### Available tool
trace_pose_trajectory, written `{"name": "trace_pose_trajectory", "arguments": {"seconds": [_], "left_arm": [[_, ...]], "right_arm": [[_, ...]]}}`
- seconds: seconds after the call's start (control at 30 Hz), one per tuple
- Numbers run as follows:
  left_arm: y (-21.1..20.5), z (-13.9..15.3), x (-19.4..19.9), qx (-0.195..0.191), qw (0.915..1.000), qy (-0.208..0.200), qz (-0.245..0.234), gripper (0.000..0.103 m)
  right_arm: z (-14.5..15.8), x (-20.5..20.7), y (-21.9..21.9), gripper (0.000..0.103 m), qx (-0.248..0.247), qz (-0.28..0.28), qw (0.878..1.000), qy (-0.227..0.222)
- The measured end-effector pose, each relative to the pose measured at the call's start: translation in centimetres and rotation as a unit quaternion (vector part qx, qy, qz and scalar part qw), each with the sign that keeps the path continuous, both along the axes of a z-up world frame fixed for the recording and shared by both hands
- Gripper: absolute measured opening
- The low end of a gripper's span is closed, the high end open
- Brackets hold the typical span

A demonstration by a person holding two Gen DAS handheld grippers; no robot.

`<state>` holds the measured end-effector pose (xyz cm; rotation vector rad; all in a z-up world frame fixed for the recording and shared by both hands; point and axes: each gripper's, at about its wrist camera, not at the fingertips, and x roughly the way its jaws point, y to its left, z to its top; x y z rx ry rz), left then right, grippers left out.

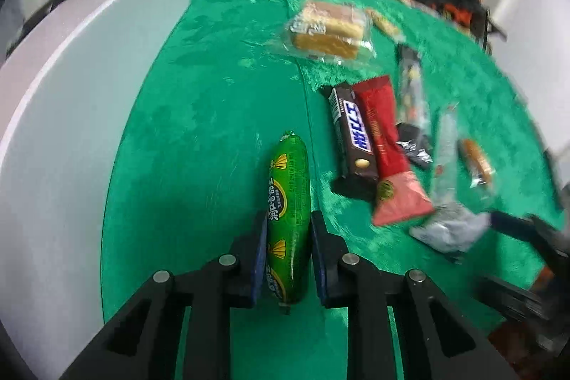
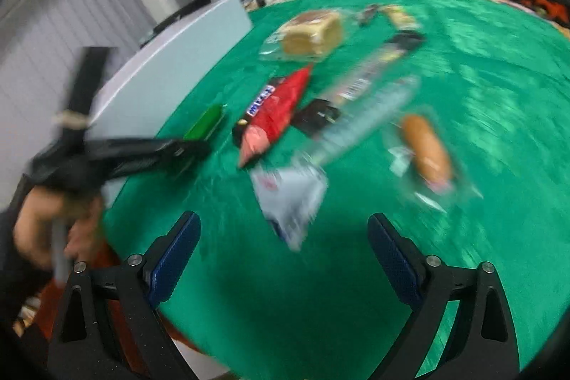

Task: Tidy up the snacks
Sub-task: 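Grasp the green sausage with the left tool while the right tool grasps the white pouch, then carry both snacks over the white box and open both tools to drop them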

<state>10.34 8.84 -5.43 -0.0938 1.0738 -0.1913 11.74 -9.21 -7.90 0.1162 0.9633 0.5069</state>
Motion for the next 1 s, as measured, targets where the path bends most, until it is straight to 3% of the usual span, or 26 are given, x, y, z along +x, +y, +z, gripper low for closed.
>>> {"name": "trace_pose_trajectory", "arguments": {"seconds": [0.07, 0.1, 0.13, 0.3, 0.43, 0.57, 0.67, 0.83, 0.97, 1.0], "left_arm": [[0.6, 1.1, -1.1, -0.018, 0.9997, -0.010, 0.010, 0.022], [1.0, 1.5, -1.7, -0.026, 0.9994, -0.014, 0.015, 0.022], [1.3, 2.1, -2.3, -0.035, 0.9990, -0.021, 0.020, 0.022], [2.3, 4.1, -4.5, -0.070, 0.9962, -0.045, 0.026, 0.022], [3.0, 5.1, -5.1, -0.118, 0.9910, -0.052, 0.038, 0.022], [4.6, 7.3, -5.5, -0.142, 0.9862, -0.068, 0.052, 0.022], [7.4, 10.1, -5.9, -0.152, 0.9810, -0.098, 0.072, 0.022], [14.6, 13.6, -6.0, -0.105, 0.9759, -0.135, 0.136, 0.022], [20.3, 14.0, -5.5, -0.076, 0.9698, -0.125, 0.195, 0.023], [21.7, 13.8, -5.3, -0.064, 0.9677, -0.122, 0.211, 0.022]], "right_arm": [[-0.8, 1.5, 1.5, 0.088, -0.020, 0.006, 1.000, 0.015], [-1.3, 1.9, 2.0, 0.054, -0.036, 0.004, 0.999, 0.022], [-1.2, 2.0, 1.8, 0.044, -0.052, -0.004, 0.999, 0.011], [0.1, 1.5, -0.7, 0.033, -0.029, -0.026, 0.999, 0.023], [1.9, 0.8, -2.3, 0.032, -0.004, -0.036, 0.999, 0.026], [4.0, 1.1, -2.2, 0.032, 0.002, -0.032, 0.999, 0.019], [7.5, 1.7, -1.0, 0.032, 0.040, -0.023, 0.999, 0.002], [15.0, 3.3, 6.9, 0.032, 0.095, 0.063, 0.992, -0.046], [19.7, 4.6, 15.0, 0.032, 0.132, 0.139, 0.980, -0.057], [20.5, 5.3, 17.6, 0.037, 0.143, 0.153, 0.976, -0.053]]}}
